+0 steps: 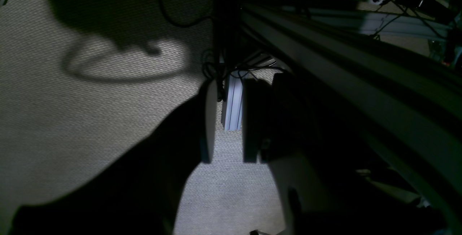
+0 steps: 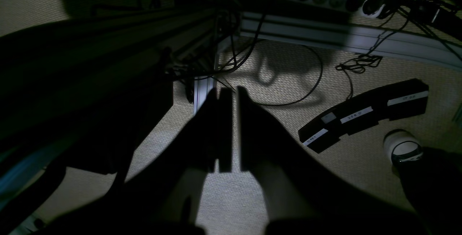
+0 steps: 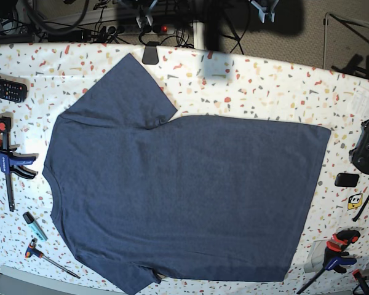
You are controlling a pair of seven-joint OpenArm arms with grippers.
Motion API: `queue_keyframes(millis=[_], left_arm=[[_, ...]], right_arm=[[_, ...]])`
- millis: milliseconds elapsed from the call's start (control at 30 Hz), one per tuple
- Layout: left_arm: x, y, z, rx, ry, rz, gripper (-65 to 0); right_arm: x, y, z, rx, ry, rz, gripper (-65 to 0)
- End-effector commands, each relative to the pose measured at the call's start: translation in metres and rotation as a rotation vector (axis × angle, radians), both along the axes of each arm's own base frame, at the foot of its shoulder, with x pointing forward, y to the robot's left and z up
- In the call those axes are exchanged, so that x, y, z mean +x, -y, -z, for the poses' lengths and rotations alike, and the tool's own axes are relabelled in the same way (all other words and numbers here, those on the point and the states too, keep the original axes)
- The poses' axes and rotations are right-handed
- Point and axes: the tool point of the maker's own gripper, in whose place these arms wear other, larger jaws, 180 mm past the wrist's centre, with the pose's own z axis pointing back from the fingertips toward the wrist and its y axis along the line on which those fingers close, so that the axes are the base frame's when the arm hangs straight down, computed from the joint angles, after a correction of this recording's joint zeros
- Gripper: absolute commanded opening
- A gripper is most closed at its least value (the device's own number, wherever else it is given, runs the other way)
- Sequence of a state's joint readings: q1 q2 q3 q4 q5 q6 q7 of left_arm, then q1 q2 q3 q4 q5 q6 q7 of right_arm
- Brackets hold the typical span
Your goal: Fold the T-shirt properly
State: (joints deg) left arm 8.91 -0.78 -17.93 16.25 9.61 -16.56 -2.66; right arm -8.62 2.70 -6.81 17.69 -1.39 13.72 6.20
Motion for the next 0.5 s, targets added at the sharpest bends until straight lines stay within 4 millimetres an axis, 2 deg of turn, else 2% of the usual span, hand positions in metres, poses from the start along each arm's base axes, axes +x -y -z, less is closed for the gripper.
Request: queue_keyframes(millis=[0,233,467], left_arm=[[-0.002,0.002,-0.001,-0.007,0.004,-0.001,-52.1],[-0.002,0.002,-0.001,-0.007,0.005,-0.001,-52.1],[-0.002,0.001,-0.001,-0.006,0.005,-0.001,-52.1]], right_arm=[[0.001,-0.001,-0.001,0.013,0.007,0.0,-61.2],[-0.012,0.001,0.001,0.0,-0.064,-0.008,-61.2],[-0.013,0.001,0.001,-0.002,-0.073,-0.011,-61.2]])
